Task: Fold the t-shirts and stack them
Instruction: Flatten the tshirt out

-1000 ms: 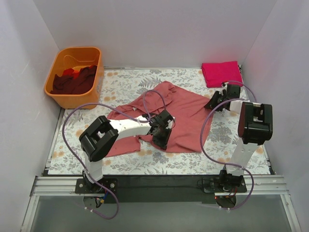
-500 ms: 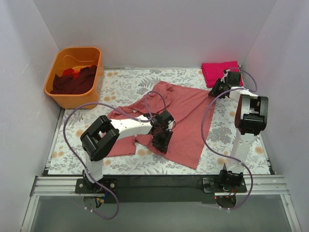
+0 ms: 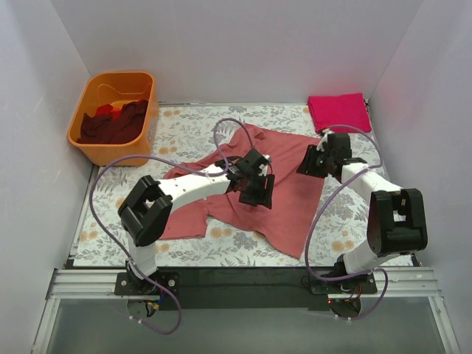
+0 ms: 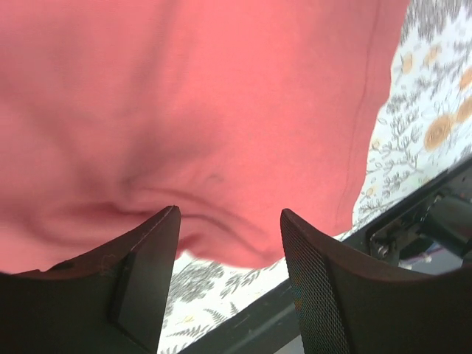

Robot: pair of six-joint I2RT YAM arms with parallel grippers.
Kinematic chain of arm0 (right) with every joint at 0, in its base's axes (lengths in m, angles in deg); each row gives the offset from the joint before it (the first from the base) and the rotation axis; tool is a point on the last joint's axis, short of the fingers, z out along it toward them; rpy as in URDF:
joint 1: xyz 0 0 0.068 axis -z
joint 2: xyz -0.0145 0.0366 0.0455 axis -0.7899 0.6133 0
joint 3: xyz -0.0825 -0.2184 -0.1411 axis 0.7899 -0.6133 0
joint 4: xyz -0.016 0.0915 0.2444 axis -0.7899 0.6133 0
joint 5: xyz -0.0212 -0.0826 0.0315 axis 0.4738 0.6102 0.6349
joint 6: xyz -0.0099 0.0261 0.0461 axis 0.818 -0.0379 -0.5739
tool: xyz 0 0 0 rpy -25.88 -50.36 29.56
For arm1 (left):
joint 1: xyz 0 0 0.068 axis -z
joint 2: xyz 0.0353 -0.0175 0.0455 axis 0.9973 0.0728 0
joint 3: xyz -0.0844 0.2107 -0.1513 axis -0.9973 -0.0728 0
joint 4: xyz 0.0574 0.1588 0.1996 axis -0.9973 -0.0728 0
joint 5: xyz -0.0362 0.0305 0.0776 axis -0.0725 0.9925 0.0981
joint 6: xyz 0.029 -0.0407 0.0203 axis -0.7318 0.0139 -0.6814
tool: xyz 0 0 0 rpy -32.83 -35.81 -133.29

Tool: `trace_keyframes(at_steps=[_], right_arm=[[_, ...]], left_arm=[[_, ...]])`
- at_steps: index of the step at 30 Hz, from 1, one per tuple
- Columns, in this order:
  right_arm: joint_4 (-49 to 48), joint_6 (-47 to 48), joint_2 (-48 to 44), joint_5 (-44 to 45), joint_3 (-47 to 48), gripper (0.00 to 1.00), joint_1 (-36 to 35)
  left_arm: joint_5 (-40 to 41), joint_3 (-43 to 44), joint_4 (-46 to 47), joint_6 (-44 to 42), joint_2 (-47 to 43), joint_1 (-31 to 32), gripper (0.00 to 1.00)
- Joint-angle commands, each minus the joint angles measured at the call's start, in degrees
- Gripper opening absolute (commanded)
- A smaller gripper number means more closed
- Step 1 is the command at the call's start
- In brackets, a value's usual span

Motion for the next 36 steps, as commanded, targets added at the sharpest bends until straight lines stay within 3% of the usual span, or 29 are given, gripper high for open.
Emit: trace_keyframes(at_steps=[1, 7, 12, 18, 23, 26, 32, 36], right_arm=[[1.26, -2.87, -3.33, 2.57, -5.85, 0.47, -4.58], [2.13, -3.23, -3.17, 6.87, -9.64, 0.46, -6.52], [2.31, -0.06, 2.7, 12.15, -6.65, 0.45, -1.79], [2.31, 2.05, 14.56, 16.11, 5.02, 0.45, 6.47], [5.73, 2.92, 21.53, 13.48, 18.37, 0.45, 7.89], [6.97, 3.1, 19.43, 9.71, 18.84, 0.45, 7.46], [8.11, 3.81, 6.43, 10.13, 8.31, 0.46, 5.96], [8.11, 2.49, -1.74, 10.66, 0.13, 0.46, 5.87]], left_arm=[[7.75, -2.89, -2.26, 2.57, -9.86, -3.01, 0.56], [11.71, -14.67, -4.38, 6.78, -21.29, -10.64, 0.56], [13.47, -23.89, -6.49, 6.44, -27.88, -18.73, 0.56], [14.79, -31.28, -7.02, 6.96, -33.95, -27.35, 0.59], [14.0, -33.58, -5.44, 6.88, -33.44, -30.17, 0.6], [12.86, -32.27, -4.3, 6.96, -31.42, -30.17, 0.6], [6.36, -28.66, -2.63, 7.14, -28.25, -30.08, 0.54], [4.95, -27.52, -1.13, 7.4, -26.49, -29.47, 0.43]])
